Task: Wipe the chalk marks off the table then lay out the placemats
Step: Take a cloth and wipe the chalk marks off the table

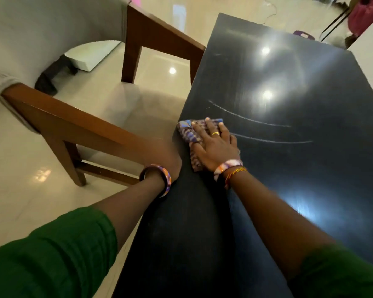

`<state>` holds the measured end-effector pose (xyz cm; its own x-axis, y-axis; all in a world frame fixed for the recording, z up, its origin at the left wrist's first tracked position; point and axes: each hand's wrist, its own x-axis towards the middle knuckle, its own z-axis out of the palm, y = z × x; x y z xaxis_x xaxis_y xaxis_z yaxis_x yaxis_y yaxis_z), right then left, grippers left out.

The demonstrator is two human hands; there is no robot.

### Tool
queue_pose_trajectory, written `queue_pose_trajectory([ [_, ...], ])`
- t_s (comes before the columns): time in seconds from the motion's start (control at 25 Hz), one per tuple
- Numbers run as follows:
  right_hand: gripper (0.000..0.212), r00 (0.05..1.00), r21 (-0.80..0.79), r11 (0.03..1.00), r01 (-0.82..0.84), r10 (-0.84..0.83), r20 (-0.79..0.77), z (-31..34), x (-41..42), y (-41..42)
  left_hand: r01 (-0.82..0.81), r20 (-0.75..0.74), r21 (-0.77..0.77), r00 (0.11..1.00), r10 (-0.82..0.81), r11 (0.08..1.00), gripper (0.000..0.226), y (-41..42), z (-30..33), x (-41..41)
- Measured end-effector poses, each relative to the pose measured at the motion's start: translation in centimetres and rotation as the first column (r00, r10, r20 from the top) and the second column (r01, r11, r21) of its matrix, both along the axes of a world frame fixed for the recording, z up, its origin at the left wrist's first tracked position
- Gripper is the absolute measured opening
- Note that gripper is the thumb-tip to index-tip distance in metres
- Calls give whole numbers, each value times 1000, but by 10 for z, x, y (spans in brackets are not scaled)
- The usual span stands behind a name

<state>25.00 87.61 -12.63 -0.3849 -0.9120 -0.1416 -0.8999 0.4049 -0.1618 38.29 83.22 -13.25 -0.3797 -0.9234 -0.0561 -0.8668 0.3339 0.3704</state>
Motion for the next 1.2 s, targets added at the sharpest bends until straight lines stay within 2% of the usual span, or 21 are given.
queue_pose_trajectory([
  [0.08, 56, 993, 8, 993, 115, -116, 33, -2, -38, -36, 0, 8, -3, 1000, 0, 1000, 28, -1, -2, -1],
  [0.16, 57, 949, 32, 953, 301, -302, 89, -1, -66, -60, -9, 11, -1, 1000, 9, 1000, 29, -1, -4, -1],
  [0.24, 57, 931, 28, 935, 353, -354, 90, 2, -64, -61, -8, 24, 3, 1000, 8, 1000, 29, -2, -4, -1],
  [0.44, 60, 1000, -37, 999, 4, -4, 7, -5, 23, 15, 1, 40, 20, 999, -2, 1000, 26, -3, -2, -4],
  [0.52, 64, 998, -29, 998, -61, 61, -6, -5, 18, 8, -1, 35, 24, 999, 0, 1000, 26, -2, -1, -4],
  [0.6, 62, 1000, -8, 1000, -15, 15, -11, -6, -16, -32, -7, 29, 14, 1000, 6, 1000, 26, -2, -2, -5],
  [0.72, 60, 970, 31, 973, 230, -232, 71, -2, -67, -92, -23, 40, 23, 999, 22, 999, 29, -2, -3, -5],
  [0.76, 60, 962, 37, 964, 262, -264, 64, -1, -70, -99, -25, 41, 22, 999, 24, 999, 30, -1, -3, -5],
  [0.8, 59, 971, 33, 972, 234, -235, 45, -2, -66, -98, -24, 60, 28, 998, 22, 999, 30, -1, -3, -6],
  [0.96, 57, 991, -77, 989, -130, 132, 12, -8, 2, -38, -16, 95, 16, 995, 15, 1000, 27, -4, -4, -7],
  [1.08, 62, 983, -54, 982, -179, 180, 23, -8, 21, -4, -3, 116, 21, 993, 0, 1000, 29, -3, -5, -7],
  [1.2, 56, 991, -43, 991, -125, 127, 35, -1, -12, -48, -18, 47, -30, 999, 19, 999, 40, 2, 0, -7],
])
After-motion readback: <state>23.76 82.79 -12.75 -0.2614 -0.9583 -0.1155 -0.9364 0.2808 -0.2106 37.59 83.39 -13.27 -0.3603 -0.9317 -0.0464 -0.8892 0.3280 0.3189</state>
